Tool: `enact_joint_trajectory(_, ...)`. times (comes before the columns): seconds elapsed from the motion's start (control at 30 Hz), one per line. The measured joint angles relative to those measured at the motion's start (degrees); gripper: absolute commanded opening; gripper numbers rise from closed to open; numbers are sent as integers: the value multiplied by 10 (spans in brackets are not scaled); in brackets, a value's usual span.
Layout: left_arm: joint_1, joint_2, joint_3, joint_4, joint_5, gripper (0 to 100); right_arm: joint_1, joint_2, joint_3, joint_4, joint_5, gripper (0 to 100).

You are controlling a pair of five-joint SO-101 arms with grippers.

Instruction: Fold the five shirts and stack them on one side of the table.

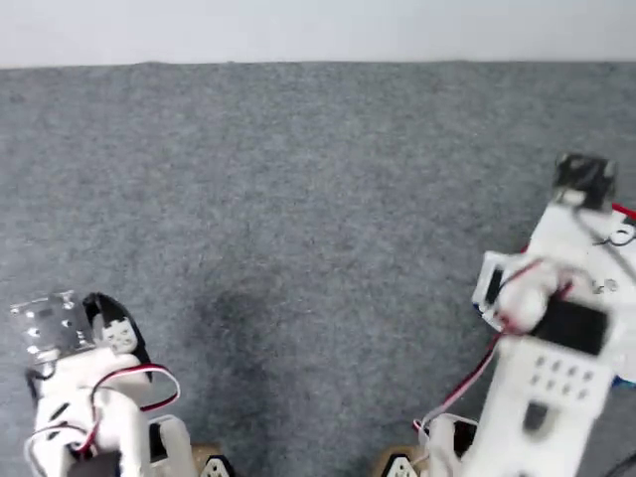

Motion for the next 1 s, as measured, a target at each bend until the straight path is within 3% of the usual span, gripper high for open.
enact_joint_trajectory(0.4, 161, -4, 123, -97, 24, 14, -96, -279, 334, -116, -11, 9)
enact_joint_trajectory(0.57, 230, -4, 169, -104, 26, 14, -102, -377, 446, -125, -11, 9)
enact_joint_trajectory(0.73, 249, -4, 223, -144, 27, 14, -105, -499, 547, -120, -11, 9)
enact_joint_trajectory(1.0, 252, 2, 315, -201, 27, 14, -109, -506, 590, -81, -11, 9)
